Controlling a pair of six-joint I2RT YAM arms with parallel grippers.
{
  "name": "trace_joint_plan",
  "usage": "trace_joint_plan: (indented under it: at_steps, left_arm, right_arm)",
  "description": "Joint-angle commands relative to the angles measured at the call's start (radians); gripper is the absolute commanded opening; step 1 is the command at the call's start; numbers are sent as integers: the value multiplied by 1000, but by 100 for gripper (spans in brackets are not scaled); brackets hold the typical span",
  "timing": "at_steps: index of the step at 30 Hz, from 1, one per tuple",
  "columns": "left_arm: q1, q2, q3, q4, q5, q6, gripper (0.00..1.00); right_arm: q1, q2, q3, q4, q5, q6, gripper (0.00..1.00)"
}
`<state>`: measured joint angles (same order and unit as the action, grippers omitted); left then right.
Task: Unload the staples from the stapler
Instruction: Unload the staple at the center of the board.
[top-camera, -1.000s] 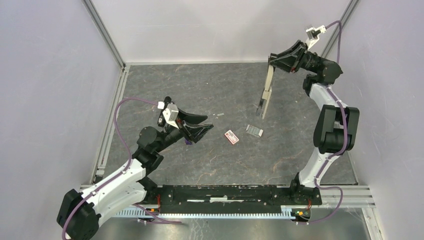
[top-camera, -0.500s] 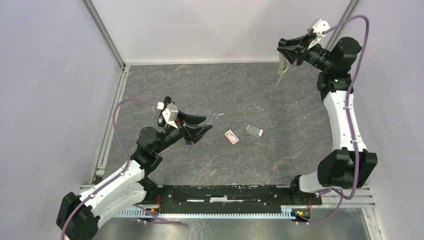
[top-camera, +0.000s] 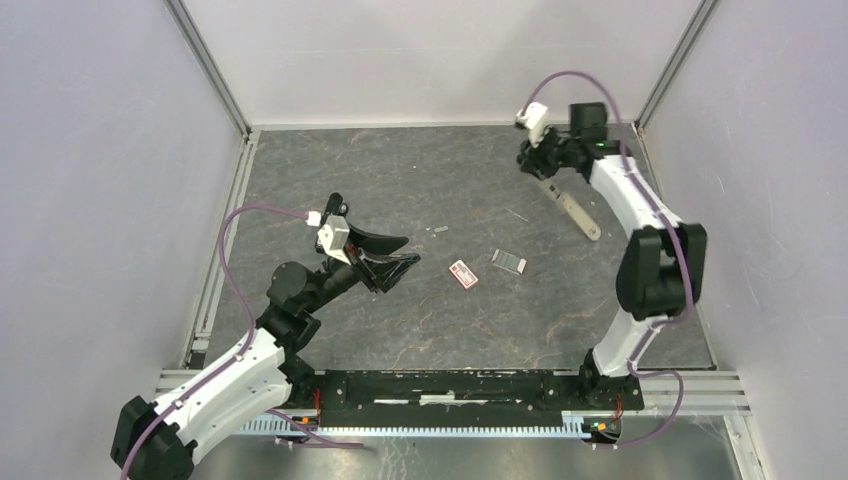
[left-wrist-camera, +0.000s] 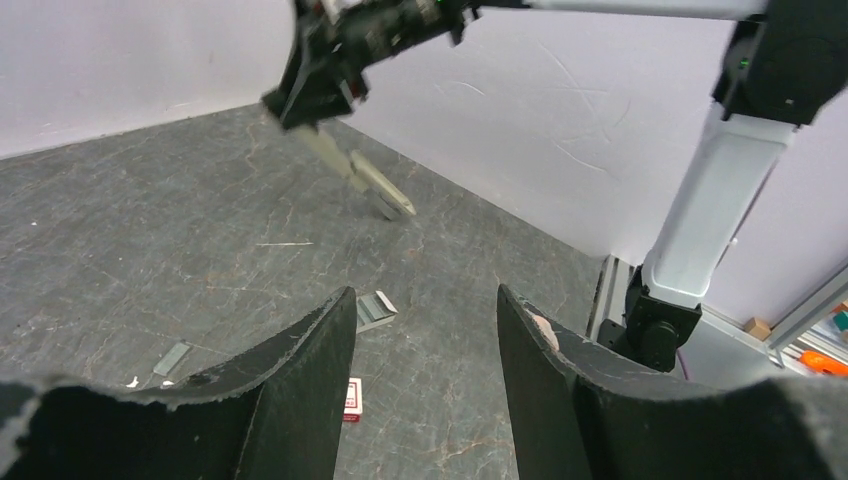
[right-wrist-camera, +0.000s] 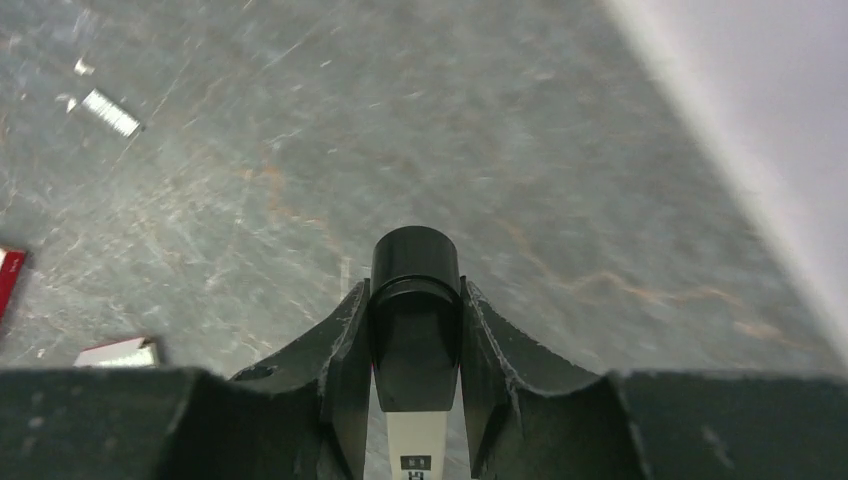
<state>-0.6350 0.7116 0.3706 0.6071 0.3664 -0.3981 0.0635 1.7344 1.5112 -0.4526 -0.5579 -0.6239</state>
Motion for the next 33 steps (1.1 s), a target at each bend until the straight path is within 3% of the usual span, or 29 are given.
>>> trace_joint_plan:
  at_steps: [1, 6, 11, 18, 27, 33]
  left_arm:
    - [1, -37, -17, 7, -17, 45, 61]
    - [1, -62, -27, -7, -29, 59, 61]
    - [1, -73, -17, -24, -19, 68, 61]
    - [1, -83, -13, -27, -4, 94, 63]
    - [1, -68, -2, -1, 28, 85, 63]
    - [1, -65, -32, 18, 33, 78, 66]
  right_arm:
    - [96, 71, 1, 35, 72, -30, 0]
    - [174, 114, 7, 144, 11, 51, 0]
    - [190, 115, 103, 27, 20, 18, 0]
    - [137, -77, 117, -147, 30, -84, 0]
    - [124, -230, 126, -213, -2, -89, 0]
    - [89, -280, 8, -229, -162, -239, 0]
